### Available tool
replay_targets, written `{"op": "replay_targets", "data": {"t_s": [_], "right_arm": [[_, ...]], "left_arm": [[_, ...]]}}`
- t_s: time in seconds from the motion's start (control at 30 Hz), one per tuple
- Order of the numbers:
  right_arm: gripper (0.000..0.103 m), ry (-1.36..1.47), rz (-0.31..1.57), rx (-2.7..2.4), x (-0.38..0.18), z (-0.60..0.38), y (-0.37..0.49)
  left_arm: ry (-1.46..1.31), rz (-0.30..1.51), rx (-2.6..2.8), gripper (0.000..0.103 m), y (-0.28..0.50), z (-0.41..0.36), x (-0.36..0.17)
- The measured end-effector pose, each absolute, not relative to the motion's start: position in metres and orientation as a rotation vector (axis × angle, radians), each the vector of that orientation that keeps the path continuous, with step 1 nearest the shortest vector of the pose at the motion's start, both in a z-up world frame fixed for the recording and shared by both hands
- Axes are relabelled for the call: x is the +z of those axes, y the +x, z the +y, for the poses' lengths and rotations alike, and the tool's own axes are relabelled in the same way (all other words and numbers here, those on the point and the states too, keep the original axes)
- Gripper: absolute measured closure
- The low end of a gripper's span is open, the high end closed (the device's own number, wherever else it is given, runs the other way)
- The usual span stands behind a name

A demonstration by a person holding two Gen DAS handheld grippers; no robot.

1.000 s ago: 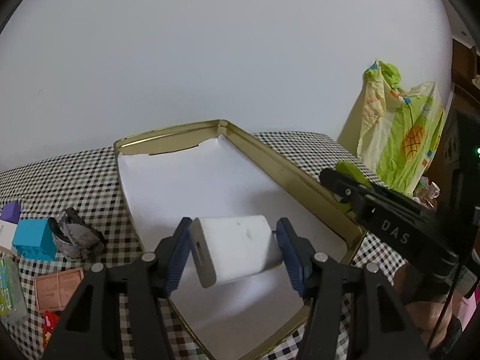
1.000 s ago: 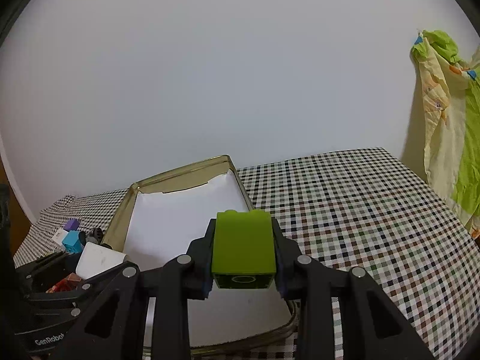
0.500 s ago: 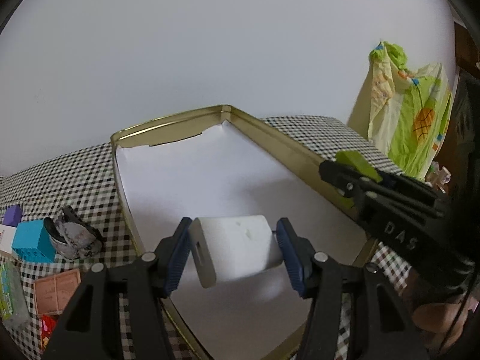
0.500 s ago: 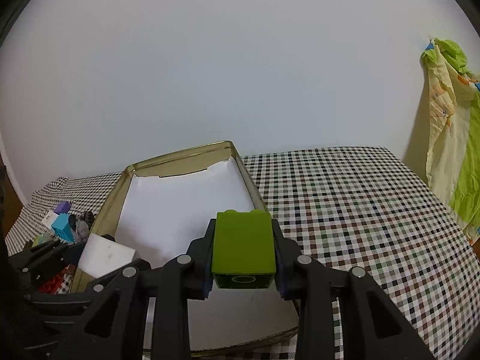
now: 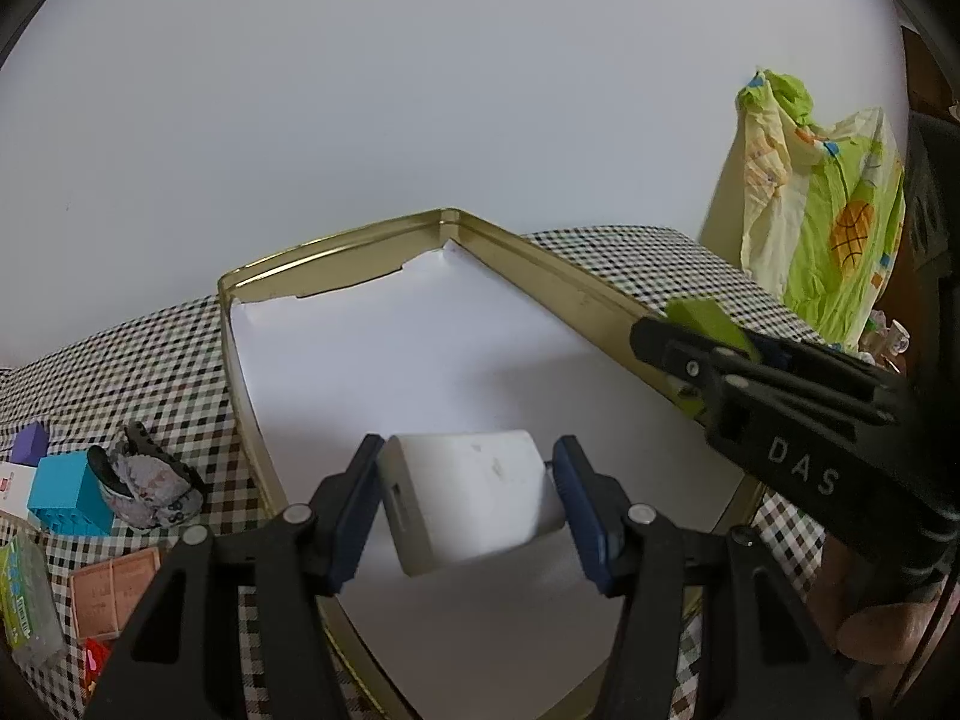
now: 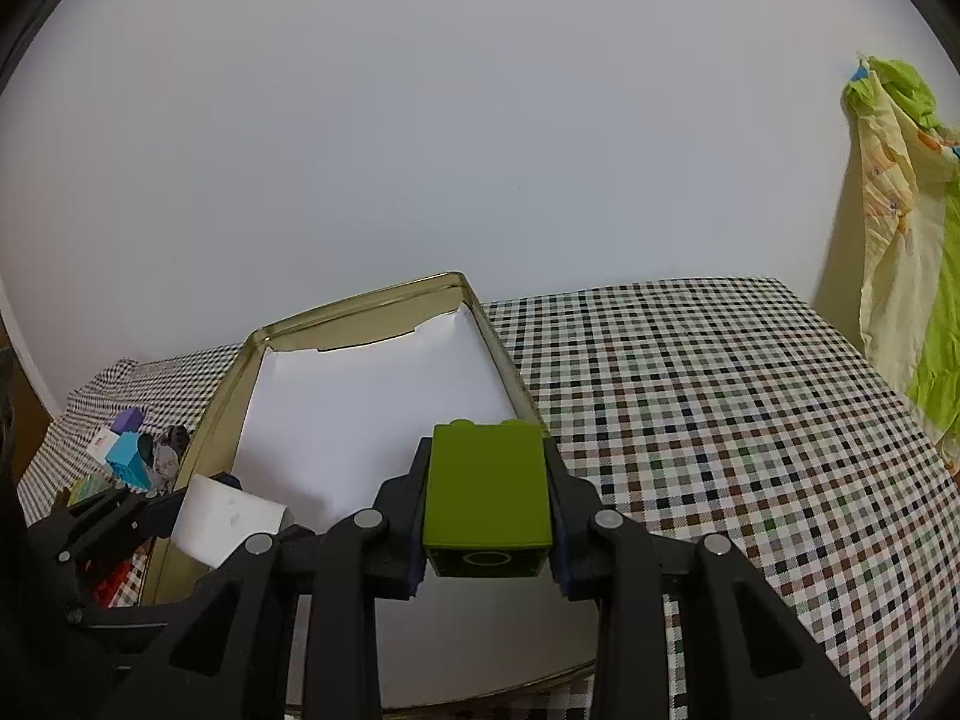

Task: Organize rigid objects
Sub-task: 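Lower the plug and green block into the tray and open both grippers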

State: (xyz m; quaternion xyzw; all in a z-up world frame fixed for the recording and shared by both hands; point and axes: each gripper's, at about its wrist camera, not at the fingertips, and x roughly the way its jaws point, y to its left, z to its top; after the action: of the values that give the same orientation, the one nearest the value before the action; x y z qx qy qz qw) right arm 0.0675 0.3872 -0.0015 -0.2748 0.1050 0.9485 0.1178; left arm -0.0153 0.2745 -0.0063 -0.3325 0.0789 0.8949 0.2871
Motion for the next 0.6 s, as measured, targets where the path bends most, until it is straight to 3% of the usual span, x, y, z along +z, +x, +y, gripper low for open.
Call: {"op": "replay_targets", "data": {"t_s": [0.1, 0.13, 0.2, 0.23, 0.27, 0.6], "right_arm": [[0.065, -0.784, 0.292, 2.78, 0.0, 0.384, 0.07], [0.058, -0.768, 0.29, 2.78, 0.001, 0.384, 0.072], [0.038, -0.713, 0.295, 2.773, 0.004, 0.385, 0.078], [0.026, -0.675, 0.305, 2.769, 0.006, 0.385, 0.082], [0.022, -0.62, 0.323, 2.767, 0.008, 0.386, 0.088], [0.021, -0.488, 0.392, 2.697, 0.014, 0.396, 0.105]], "left_arm": [[-0.888, 0.211, 2.4, 0.046, -0.016, 0.273, -0.007], [-0.878, 0.212, 2.406, 0.044, -0.015, 0.272, -0.006], [-0.855, 0.219, 2.423, 0.02, -0.014, 0.271, -0.005], [-0.84, 0.219, 2.432, 0.013, -0.012, 0.269, -0.004], [-0.811, 0.212, 2.44, 0.0, -0.01, 0.267, -0.002], [-0.799, 0.124, 2.501, 0.0, -0.018, 0.243, -0.001]]}}
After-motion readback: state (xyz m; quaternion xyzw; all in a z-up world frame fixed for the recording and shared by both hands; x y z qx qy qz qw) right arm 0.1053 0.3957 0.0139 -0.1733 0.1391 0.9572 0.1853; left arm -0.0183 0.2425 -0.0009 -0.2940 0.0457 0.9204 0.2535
